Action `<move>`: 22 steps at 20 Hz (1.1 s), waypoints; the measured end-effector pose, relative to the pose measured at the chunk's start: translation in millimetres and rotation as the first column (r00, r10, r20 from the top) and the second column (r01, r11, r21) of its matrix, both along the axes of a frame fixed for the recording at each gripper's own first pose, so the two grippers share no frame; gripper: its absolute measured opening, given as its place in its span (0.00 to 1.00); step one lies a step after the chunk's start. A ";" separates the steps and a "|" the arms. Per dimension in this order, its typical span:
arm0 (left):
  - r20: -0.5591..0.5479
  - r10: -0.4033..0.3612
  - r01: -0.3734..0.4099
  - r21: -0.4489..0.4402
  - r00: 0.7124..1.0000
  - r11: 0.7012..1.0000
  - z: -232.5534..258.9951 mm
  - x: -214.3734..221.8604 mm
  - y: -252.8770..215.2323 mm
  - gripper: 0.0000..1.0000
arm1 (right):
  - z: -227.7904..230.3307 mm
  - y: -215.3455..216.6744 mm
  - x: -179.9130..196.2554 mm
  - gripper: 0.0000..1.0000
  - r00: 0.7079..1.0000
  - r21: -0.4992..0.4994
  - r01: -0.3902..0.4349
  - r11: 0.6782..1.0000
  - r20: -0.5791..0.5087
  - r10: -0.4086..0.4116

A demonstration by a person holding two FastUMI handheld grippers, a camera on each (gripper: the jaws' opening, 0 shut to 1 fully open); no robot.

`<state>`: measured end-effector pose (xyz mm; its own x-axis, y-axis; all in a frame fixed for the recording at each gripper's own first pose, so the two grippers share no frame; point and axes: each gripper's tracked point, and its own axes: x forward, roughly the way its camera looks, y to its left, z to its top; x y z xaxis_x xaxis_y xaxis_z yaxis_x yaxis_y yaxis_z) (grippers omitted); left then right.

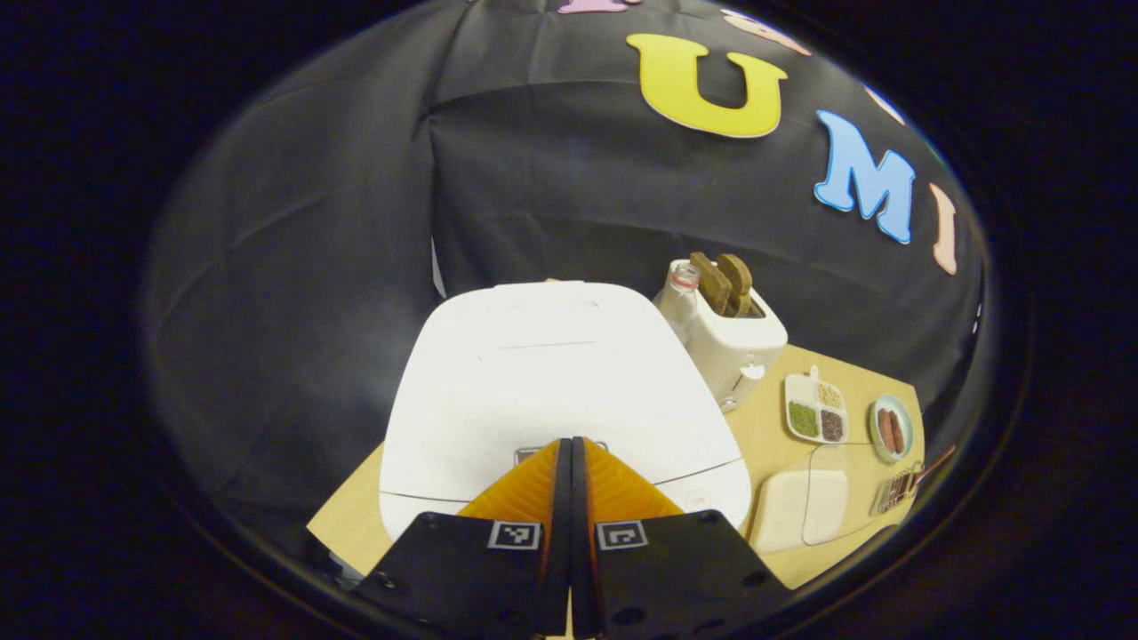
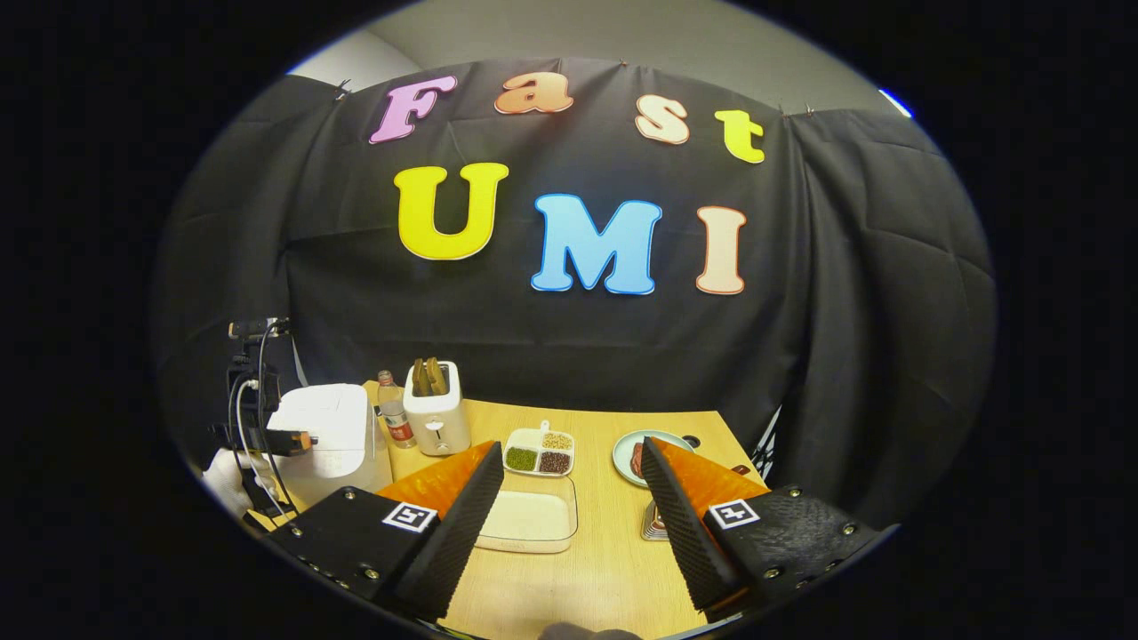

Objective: Close the left gripper, press the button to open the rice cooker; take a wooden spoon from the chopstick holder with the right hand, scoop a spoonful of rice and pour it into the rice cooker, then put the wooden spoon back into the chopstick holder.

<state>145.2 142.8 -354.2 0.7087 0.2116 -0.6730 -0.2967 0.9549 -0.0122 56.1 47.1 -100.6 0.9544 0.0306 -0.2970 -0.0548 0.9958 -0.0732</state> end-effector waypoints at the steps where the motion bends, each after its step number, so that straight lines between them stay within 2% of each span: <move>1: 0.035 -0.007 0.006 0.031 0.999 0.999 9.7 3.4 2.2 0.09 | 0.0 -1.8 0.0 0.95 1.000 -0.004 0.005 1.000 0.010 -0.005; 2: 0.084 -0.016 0.011 0.065 0.996 0.998 25.9 8.7 3.0 0.10 | 0.6 -5.5 0.0 0.95 1.000 -0.016 0.011 1.000 0.018 -0.011; 4: 0.242 -0.038 -0.002 0.165 0.970 0.986 74.3 24.1 11.1 0.10 | 2.0 -10.6 -2.3 0.95 0.999 -0.037 0.023 0.999 0.042 -0.022; 5: 0.352 -0.045 -0.035 0.218 0.935 0.975 113.4 26.7 13.4 0.10 | 3.9 -13.1 -4.1 0.95 0.998 -0.036 0.026 0.999 0.058 -0.024; 6: 0.411 -0.056 -0.048 0.239 0.910 0.970 140.2 26.6 14.1 0.10 | 7.1 -14.2 -4.9 0.95 0.997 -0.028 0.031 0.999 0.078 -0.029; 7: 0.472 -0.065 -0.058 0.240 0.879 0.969 169.9 20.4 10.3 0.10 | 8.3 -17.7 -5.8 0.95 0.995 -0.029 0.043 0.999 0.089 -0.040; 8: 0.501 -0.079 -0.045 0.231 0.862 0.972 189.8 16.1 3.8 0.10 | 9.3 -21.2 -6.2 0.95 0.994 -0.031 0.051 0.998 0.100 -0.048; 12: 0.578 -0.088 -0.035 0.199 0.811 0.979 241.6 -14.3 -10.5 0.09 | 9.0 -23.3 -8.6 0.95 0.993 -0.019 0.053 0.998 0.108 -0.050; 15: 0.585 -0.122 -0.013 0.221 0.802 0.975 253.6 -34.7 -24.9 0.10 | 3.5 -26.5 -9.7 0.95 0.993 -0.004 0.059 0.998 0.101 -0.058; 19: 0.571 -0.137 0.025 0.200 0.810 0.979 250.3 -57.0 -45.6 0.10 | 0.3 -32.4 -12.3 0.95 0.992 0.035 0.070 0.997 0.105 -0.073; 20: 0.570 -0.139 0.035 0.190 0.810 0.981 249.1 -63.5 -49.6 0.14 | -1.1 -35.4 -13.0 0.95 0.991 0.042 0.077 0.996 0.107 -0.081; 21: 0.570 -0.149 0.056 0.178 0.808 0.983 246.1 -73.2 -57.0 0.25 | -4.0 -39.1 -14.9 0.95 0.990 0.048 0.084 0.995 0.106 -0.089; 22: 0.567 -0.164 0.086 0.162 0.807 0.983 246.2 -79.5 -65.3 0.44 | -7.5 -42.3 -17.0 0.95 0.990 0.054 0.092 0.994 0.105 -0.097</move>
